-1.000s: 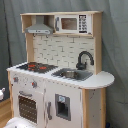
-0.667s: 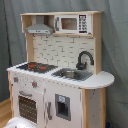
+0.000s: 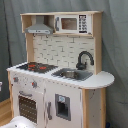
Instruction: Play with the kitchen
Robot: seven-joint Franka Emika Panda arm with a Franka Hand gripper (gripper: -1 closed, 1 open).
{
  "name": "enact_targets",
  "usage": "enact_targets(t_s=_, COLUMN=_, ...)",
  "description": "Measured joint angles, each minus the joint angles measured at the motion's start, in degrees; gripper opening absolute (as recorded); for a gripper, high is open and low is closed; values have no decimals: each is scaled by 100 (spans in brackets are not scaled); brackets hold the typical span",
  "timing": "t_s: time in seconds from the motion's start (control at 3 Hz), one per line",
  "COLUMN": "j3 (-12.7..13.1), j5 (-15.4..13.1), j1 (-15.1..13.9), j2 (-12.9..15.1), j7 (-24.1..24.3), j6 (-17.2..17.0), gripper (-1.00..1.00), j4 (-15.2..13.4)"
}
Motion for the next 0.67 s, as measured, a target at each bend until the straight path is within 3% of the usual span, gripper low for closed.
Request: enact_targets(t_s=0.67, j3=195, j5=-10, j1=-931, j2=-9, j7=-204, j6=550, gripper=100, j4=297)
